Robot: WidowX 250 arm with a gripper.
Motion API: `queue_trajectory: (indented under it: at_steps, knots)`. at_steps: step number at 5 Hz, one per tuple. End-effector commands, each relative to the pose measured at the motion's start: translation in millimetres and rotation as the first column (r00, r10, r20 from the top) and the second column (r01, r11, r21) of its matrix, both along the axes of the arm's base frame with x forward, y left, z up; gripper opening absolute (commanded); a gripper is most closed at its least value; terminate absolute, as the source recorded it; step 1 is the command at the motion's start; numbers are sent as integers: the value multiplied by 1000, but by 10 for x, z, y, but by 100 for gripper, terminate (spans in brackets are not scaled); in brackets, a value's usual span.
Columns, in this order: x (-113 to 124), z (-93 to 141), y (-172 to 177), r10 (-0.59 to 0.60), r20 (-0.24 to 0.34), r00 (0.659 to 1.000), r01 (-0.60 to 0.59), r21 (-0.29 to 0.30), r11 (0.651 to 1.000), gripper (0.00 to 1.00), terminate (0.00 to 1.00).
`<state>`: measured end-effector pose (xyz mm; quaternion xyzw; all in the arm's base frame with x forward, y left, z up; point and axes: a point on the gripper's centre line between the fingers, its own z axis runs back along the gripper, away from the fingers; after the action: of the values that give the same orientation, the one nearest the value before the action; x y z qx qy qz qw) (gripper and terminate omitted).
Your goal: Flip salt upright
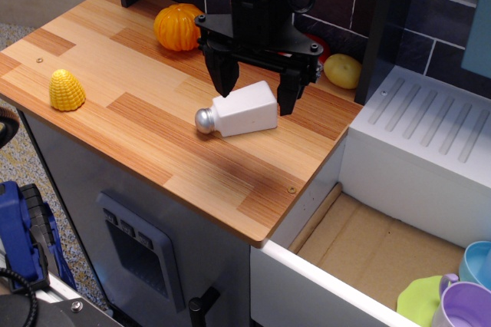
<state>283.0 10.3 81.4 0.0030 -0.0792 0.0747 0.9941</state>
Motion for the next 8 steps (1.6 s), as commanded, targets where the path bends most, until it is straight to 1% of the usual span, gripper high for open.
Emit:
queue_trajectory:
  at_steps: [1, 2, 3, 4, 5, 6, 7, 8]
  knots:
    - [0, 0, 0, 0, 0, 1000, 0, 0, 1000, 100, 0]
    - [-24, 10, 102, -66, -20, 998, 67, 43, 997, 100, 0]
    - [-12, -37, 181, -192, -13, 981, 192, 128, 973, 100, 0]
    - [-4, -109, 229, -324, 13, 946, 313, 222, 923, 100, 0]
    - [30, -223, 303, -427, 33, 903, 406, 252, 878, 100, 0]
    - [88, -267, 406, -465, 57, 884, 442, 227, 868, 100, 0]
    - [164, -339, 490, -472, 84, 877, 452, 185, 873, 100, 0]
    - [206, -474, 577, -475, 121, 872, 463, 116, 879, 100, 0]
